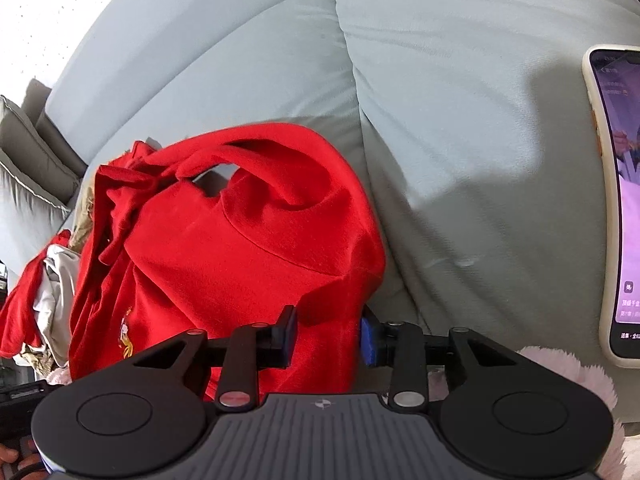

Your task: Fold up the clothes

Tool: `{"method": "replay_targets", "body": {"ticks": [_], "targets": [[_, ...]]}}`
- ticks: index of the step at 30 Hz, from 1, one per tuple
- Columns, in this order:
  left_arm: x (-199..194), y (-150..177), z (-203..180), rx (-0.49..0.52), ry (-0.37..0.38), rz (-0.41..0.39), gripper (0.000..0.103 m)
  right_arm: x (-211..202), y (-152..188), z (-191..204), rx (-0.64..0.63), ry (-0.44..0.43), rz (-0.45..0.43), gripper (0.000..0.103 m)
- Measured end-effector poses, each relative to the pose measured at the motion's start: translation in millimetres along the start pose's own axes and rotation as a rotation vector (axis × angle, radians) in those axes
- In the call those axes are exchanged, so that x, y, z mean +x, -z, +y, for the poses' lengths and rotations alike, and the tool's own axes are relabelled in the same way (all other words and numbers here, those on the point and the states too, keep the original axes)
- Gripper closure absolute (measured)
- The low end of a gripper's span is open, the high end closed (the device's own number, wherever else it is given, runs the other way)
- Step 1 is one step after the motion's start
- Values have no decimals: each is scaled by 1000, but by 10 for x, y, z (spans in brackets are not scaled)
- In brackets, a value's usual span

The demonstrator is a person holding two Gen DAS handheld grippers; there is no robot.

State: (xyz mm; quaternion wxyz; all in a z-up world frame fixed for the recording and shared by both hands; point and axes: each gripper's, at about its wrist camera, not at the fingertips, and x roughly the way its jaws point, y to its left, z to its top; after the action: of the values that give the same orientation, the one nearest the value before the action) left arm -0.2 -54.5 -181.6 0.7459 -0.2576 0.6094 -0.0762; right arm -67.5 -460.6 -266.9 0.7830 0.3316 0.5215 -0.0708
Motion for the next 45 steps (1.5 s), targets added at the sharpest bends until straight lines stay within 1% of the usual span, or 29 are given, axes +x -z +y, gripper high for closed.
{"method": "replay_targets", "body": {"ticks": [2,3,5,8,11,13,14,16,17,18,19,20,21,22,23,24,26,29,32,34,37,38,39,40,41,43,44,45], "targets": [[1,-3,29,-5,-46,10,49,3,-4,9,0,-1,-3,66],[2,2,46,-12,-82,17,49,5,-4,15,-1,-1,-4,65],[1,20,75,-13,-117,32,50,10,-11,20,-1,-4,-5,64],[66,31,39,14,-137,20,50,9,-8,23,-4,-9,-9,63],[157,48,45,34,-142,0,50,7,-9,26,-3,-13,-11,63],[194,45,14,48,-125,-17,49,14,-11,11,-3,-13,-10,63],[225,45,-17,67,-115,-23,46,19,-13,-1,-3,-12,-9,63],[225,65,-45,97,-121,-28,46,35,-19,-2,-9,-6,-1,63],[212,72,-53,107,-120,-30,50,37,-17,2,-10,-5,0,63],[197,76,-61,117,-117,-32,60,35,-18,1,-10,-3,0,69],[165,70,-65,126,-110,-28,67,33,-18,-1,-11,-1,1,73],[120,62,-65,135,-100,-23,86,29,-18,-6,-11,0,1,87],[90,54,-62,138,-76,-15,95,14,-15,-20,-7,-9,-1,93],[50,47,-59,139,-47,-8,96,-6,-10,-34,-1,-24,-3,93],[-36,39,-59,131,-2,-9,96,-20,-3,-30,0,-32,-7,94],[-114,33,-66,134,23,-17,96,-58,11,-31,-1,-44,-14,94],[-285,15,-64,132,61,-34,96,-115,45,-15,-1,-57,-23,95],[-465,-60,-26,93,114,-53,97,-238,129,30,4,-70,-38,95],[-680,-110,6,67,147,-75,97,-358,247,106,38,-121,-49,96],[-870,-156,3,73,159,-93,97,-459,348,198,69,-193,-67,96],[-1054,-283,-64,88,169,-122,97,-594,363,382,102,-258,-104,97],[-1156,-372,-126,95,177,-144,97,-664,315,475,99,-272,-127,97],[-1318,-498,-231,108,189,-184,97,-709,280,528,91,-279,-143,97],[-1399,-572,-330,116,197,-208,97,-817,194,645,72,-295,-180,97],[-1613,-709,-482,136,213,-255,97,-943,96,773,52,-316,-221,97],[-1954,-866,-689,166,237,-319,97,-1407,-211,1148,-11,-387,-347,97],[-2262,-982,-870,188,267,-380,97,-1657,-344,1318,-44,-419,-413,97],[-2494,-1045,-984,200,299,-424,97,-1814,-401,1404,-59,-440,-453,97]]}}
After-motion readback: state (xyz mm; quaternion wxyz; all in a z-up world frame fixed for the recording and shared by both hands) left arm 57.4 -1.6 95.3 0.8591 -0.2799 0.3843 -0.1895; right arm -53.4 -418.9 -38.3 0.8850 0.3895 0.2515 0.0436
